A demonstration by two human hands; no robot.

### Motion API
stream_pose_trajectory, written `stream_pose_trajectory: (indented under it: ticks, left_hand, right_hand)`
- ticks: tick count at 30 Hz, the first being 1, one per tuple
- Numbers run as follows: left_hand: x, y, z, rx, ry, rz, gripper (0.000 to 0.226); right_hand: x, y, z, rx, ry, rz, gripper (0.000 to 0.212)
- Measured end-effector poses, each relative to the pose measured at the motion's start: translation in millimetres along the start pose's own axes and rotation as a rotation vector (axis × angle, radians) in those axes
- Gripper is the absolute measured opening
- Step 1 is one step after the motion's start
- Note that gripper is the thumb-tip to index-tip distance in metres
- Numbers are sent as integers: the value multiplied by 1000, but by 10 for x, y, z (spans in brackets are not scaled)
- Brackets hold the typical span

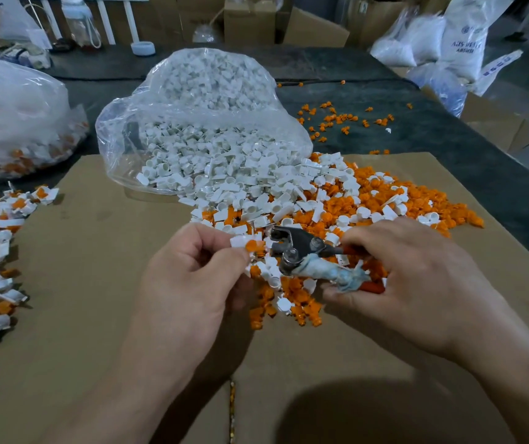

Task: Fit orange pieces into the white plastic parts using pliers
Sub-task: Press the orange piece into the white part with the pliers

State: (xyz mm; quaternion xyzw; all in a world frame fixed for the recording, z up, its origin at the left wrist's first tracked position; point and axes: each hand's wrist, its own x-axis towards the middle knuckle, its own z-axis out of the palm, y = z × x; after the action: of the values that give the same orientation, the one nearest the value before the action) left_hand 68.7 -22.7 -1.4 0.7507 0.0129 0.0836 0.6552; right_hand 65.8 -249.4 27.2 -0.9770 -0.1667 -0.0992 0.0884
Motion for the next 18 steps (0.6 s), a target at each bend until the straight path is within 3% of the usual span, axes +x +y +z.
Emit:
stream_pose_trajectory:
  ticks: [3,7,11,14,18]
  left_hand:
    - [29,12,-23,-95,45,-59,24]
    - [-35,15,36,-171,-86,-112,15]
    - [-53,43,23,-236,-165,-108,21]
    - [-53,62,28,-291,-205,-92,31]
    - [-65,103,68,-303,-258,-61,44]
  right_hand:
    - [36,61,10,-53,-5,43,71]
    - [145,44,68,-196,-30,65,79]
    - [201,42,110,-195,-91,75,77]
    - [172,9,95,-119,50,20,65]
    - [130,-225,59,100,224,-195,30]
